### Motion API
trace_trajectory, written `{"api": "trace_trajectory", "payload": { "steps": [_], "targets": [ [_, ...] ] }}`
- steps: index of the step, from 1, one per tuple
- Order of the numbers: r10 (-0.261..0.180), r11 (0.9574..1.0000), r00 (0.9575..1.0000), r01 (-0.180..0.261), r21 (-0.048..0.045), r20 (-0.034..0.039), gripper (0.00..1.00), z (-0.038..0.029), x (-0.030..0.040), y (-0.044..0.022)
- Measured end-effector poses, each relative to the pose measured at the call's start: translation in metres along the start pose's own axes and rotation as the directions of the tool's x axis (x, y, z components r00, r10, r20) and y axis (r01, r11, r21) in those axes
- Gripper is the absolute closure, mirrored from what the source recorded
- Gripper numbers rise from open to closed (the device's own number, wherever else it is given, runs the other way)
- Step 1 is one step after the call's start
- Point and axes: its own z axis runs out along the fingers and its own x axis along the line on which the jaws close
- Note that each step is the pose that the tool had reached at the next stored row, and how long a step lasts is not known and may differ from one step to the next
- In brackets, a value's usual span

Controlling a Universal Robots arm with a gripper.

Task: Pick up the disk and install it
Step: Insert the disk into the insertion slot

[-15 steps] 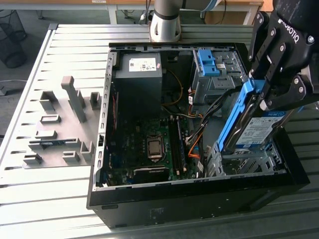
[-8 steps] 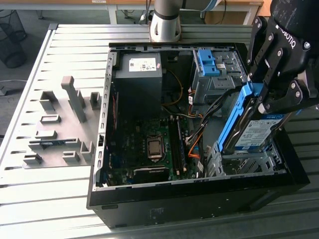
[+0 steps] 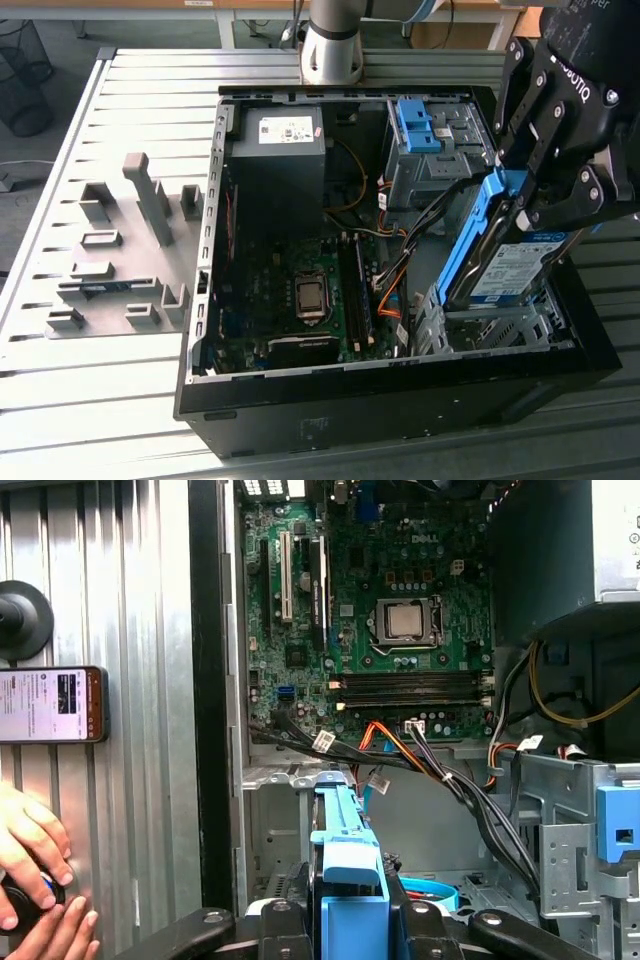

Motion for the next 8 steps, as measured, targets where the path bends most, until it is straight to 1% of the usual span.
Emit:
{"api": "trace_trajectory", "payload": {
  "steps": [6,8],
  "targets": [
    [0.0,1.0,1.0,0.0,0.0,0.0001,0.64,0.0013,0.0,0.0],
    [0.0,1.0,1.0,0.0,0.0,0.0001,0.63,0.0034,0.0,0.0]
  ]
}}
